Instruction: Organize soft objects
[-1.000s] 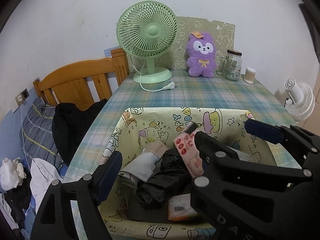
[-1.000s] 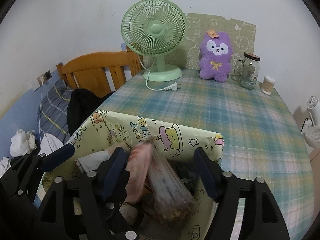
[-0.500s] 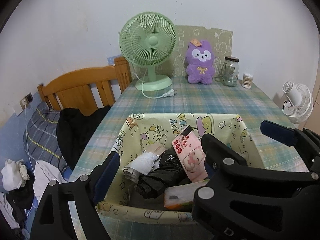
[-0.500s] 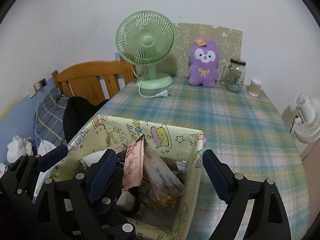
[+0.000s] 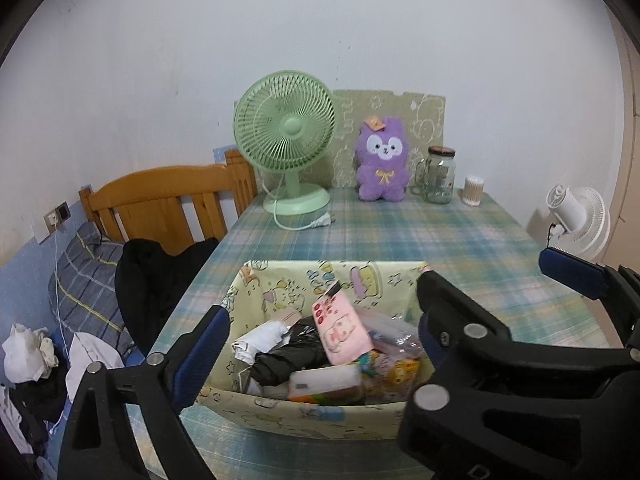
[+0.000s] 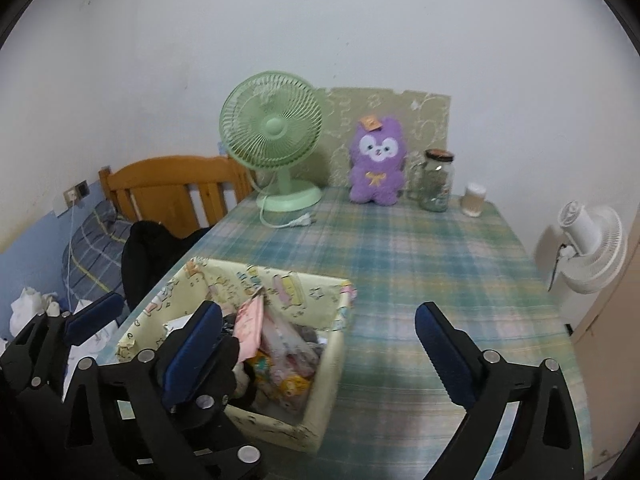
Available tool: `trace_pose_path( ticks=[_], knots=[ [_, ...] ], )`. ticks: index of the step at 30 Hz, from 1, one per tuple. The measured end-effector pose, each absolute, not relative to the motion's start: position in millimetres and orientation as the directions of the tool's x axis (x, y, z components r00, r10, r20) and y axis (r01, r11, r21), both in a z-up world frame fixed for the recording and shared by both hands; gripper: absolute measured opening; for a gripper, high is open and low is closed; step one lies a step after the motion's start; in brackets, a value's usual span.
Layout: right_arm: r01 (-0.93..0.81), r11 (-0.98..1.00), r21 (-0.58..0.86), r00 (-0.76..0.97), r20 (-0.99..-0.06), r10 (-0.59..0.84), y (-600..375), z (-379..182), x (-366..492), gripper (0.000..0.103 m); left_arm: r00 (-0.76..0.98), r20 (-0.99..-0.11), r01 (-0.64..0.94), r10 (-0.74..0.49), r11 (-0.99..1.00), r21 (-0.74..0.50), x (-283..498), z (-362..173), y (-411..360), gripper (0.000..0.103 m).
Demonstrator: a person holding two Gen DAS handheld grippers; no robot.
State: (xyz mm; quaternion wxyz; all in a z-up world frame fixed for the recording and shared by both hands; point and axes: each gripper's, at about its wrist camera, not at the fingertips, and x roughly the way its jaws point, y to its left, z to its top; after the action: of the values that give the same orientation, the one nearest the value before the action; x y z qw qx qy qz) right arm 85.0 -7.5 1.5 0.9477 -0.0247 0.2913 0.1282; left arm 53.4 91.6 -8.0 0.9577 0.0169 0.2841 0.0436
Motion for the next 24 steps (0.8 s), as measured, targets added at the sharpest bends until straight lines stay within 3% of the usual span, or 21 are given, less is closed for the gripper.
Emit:
trace_pose_path(
  ticks=[24],
  knots=[
    [-0.112, 0.994, 0.009, 0.898, -0.427, 0.105, -115, 49, 28, 0.101, 0.902, -0.430, -0.016, 0.037, 0.999, 0.052, 12, 36, 21, 0.103]
  ],
)
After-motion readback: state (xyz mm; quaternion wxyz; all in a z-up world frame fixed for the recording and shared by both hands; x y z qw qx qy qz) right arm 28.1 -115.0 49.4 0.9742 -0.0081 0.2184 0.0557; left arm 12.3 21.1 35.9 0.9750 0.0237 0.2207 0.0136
